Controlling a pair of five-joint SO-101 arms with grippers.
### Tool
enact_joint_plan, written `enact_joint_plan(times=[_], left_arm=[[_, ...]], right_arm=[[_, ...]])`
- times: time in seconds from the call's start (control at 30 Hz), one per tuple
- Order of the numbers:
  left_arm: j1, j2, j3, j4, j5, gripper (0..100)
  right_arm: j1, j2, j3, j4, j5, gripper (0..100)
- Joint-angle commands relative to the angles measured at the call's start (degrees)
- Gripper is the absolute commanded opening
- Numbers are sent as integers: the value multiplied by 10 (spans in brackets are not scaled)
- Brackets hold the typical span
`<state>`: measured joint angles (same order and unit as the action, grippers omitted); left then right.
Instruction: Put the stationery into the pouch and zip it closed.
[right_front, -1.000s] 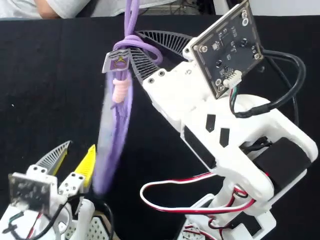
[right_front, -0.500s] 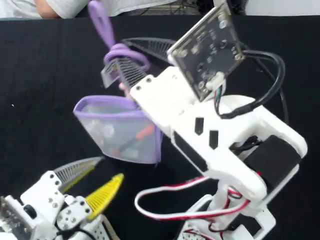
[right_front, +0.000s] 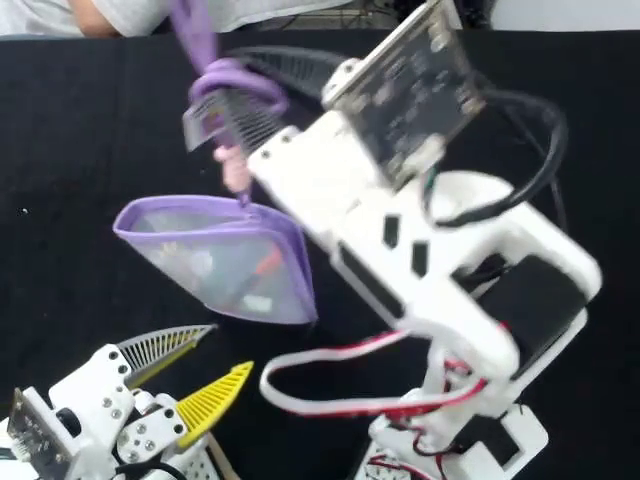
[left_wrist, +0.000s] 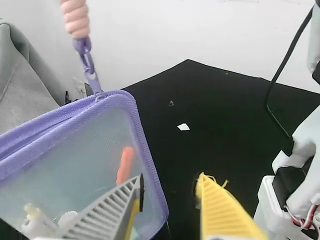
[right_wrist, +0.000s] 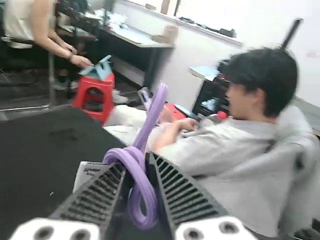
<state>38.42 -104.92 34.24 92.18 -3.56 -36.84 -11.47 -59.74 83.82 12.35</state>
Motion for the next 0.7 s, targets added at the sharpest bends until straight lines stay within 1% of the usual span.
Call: enact_joint_plan(times=[0.0, 0.1, 0.2, 0.3, 0.67], left_arm=[[7, 2, -2, 0, 2, 185], [7, 2, -2, 0, 2, 185], [7, 2, -1, 0, 2, 185], [7, 2, -1, 0, 2, 185], [8, 2, 0, 0, 2, 185]], right_arm=[[70, -29, -52, -17, 7, 11], [113, -35, -79, -16, 15, 11], [137, -40, -94, -18, 39, 11], [158, -47, -106, -18, 39, 11], [167, -73, -102, -3, 40, 11]])
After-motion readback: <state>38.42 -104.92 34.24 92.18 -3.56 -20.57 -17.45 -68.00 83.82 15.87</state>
